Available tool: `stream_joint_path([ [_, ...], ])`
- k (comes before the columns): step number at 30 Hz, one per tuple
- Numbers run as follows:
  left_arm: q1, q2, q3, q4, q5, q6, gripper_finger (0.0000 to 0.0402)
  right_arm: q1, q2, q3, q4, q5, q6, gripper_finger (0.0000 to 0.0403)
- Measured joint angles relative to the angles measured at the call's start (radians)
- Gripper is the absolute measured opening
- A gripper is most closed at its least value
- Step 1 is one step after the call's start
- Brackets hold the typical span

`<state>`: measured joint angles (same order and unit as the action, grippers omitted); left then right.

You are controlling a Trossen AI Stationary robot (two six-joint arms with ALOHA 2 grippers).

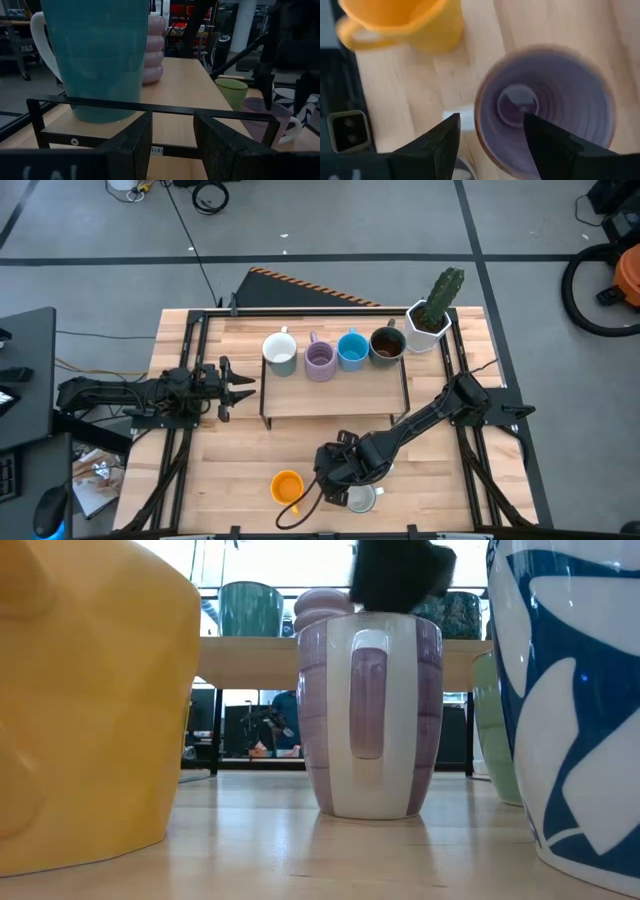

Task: Place coffee mugs
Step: Put the purple mug on the shelf

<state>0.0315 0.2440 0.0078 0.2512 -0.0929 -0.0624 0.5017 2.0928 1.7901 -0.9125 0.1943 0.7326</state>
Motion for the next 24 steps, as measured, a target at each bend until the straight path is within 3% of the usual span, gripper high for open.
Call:
stream_joint_path([
  [24,0.0,0.0,0.0,0.005,0.0,-0.005,0.0149,-0.048,0.0,-0.031,-0.05,-0.114,-0.165,0.012],
])
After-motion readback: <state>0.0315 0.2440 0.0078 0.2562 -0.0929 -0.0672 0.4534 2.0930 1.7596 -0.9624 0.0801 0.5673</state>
